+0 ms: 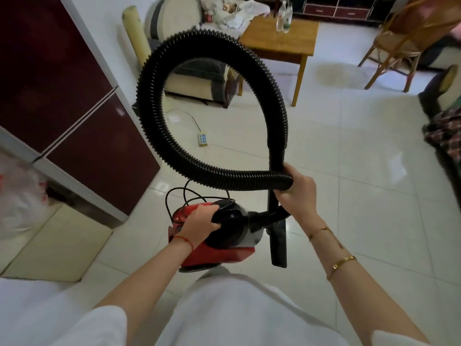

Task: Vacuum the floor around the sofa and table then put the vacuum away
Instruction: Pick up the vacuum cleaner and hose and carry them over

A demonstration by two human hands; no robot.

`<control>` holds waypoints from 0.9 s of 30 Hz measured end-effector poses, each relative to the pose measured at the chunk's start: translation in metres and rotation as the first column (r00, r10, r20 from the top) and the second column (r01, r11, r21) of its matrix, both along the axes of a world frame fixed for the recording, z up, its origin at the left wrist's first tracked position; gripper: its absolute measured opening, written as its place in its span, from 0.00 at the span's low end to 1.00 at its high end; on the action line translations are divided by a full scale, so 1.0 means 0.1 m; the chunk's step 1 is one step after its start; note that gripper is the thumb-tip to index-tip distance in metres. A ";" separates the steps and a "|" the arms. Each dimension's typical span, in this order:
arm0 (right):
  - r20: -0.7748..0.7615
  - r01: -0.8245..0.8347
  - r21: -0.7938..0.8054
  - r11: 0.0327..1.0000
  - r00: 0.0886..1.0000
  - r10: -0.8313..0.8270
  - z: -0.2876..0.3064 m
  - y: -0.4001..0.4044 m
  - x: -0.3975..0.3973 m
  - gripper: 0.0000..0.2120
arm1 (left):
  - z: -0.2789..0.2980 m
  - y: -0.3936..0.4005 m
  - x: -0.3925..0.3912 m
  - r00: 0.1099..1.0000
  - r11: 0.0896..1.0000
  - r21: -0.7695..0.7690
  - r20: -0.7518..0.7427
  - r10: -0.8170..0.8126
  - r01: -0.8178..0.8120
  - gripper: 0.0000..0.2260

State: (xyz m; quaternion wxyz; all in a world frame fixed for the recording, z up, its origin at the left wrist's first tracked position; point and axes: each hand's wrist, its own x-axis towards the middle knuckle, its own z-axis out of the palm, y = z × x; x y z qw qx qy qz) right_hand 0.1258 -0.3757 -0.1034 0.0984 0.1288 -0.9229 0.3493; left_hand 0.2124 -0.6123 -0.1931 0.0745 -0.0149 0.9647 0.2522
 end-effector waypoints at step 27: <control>0.036 -0.016 -0.037 0.999 0.999 0.017 -0.11 -1.43 -5.50 0.22 | -0.05 -1.34 -5.51 0.990 0.997 -0.035 0.118 0.072 -0.068 0.06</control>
